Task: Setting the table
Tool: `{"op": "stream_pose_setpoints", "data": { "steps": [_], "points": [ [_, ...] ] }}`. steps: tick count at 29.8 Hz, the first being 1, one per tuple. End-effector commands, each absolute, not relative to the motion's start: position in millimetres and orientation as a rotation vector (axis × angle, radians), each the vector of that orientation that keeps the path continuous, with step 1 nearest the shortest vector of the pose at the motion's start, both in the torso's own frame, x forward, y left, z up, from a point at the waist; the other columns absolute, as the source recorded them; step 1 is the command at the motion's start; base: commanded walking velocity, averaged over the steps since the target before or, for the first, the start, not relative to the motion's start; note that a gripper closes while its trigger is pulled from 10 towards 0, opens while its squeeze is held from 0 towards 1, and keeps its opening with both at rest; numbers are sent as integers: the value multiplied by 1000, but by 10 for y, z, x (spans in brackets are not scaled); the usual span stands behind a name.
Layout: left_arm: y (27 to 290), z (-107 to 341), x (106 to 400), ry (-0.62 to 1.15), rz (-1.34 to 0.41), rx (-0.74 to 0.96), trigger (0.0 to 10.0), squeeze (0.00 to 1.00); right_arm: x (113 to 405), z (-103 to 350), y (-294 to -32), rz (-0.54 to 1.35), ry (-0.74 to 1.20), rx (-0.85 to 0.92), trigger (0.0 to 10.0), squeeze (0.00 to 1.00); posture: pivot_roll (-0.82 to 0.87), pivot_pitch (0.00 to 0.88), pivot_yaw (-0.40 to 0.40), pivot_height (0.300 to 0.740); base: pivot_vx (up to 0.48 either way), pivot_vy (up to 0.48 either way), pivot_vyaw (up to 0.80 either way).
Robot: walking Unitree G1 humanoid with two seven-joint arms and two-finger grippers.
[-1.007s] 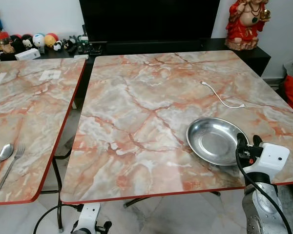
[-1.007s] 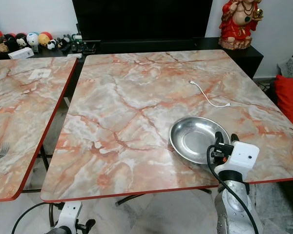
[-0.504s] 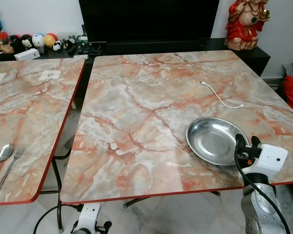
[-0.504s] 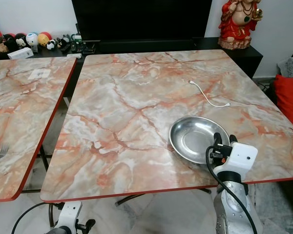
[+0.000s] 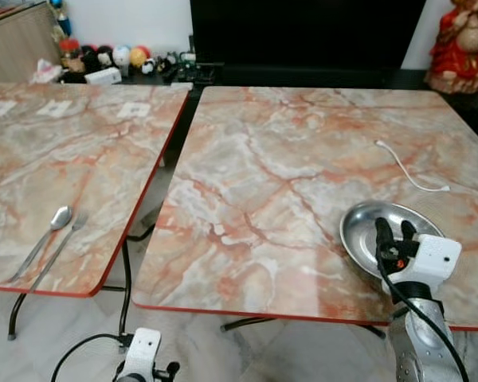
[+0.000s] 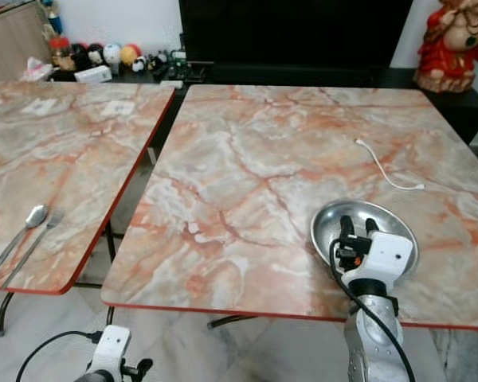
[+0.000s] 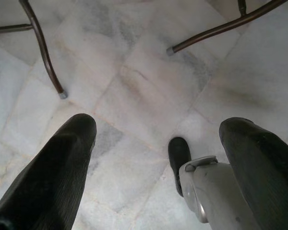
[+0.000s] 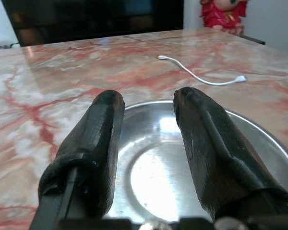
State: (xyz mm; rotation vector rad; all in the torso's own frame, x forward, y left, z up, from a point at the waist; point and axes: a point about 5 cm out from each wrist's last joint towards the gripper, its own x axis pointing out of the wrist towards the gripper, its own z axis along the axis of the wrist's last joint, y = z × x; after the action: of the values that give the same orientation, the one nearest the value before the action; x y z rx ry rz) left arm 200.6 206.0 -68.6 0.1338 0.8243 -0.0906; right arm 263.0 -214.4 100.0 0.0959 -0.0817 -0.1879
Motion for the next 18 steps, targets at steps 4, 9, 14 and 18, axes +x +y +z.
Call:
{"op": "stream_pose_setpoints", "data": {
  "steps": [4, 9, 14, 18],
  "points": [
    [2079, -702, 1980, 844, -77, 131, 10000, 0, 2632, 988, -2146, -189, -77, 111, 10000, 0, 13, 0, -7, 740, 0, 437, 0],
    [2082, -702, 1980, 846, -78, 136, 10000, 0, 2635, 988, -2137, -188, -77, 118, 10000, 0, 14, 0, -6, 740, 0, 414, 0],
    [2090, -701, 1981, 846, -75, 137, 10000, 0, 2641, 985, -2097, -172, -77, 127, 10000, 0, 19, 0, -3, 740, 0, 369, 0],
    [2097, -700, 1979, 847, -73, 138, 10000, 0, 2639, 975, -2090, -169, -74, 128, 10000, 0, 22, 0, -3, 740, 0, 367, 0]
  ]
}}
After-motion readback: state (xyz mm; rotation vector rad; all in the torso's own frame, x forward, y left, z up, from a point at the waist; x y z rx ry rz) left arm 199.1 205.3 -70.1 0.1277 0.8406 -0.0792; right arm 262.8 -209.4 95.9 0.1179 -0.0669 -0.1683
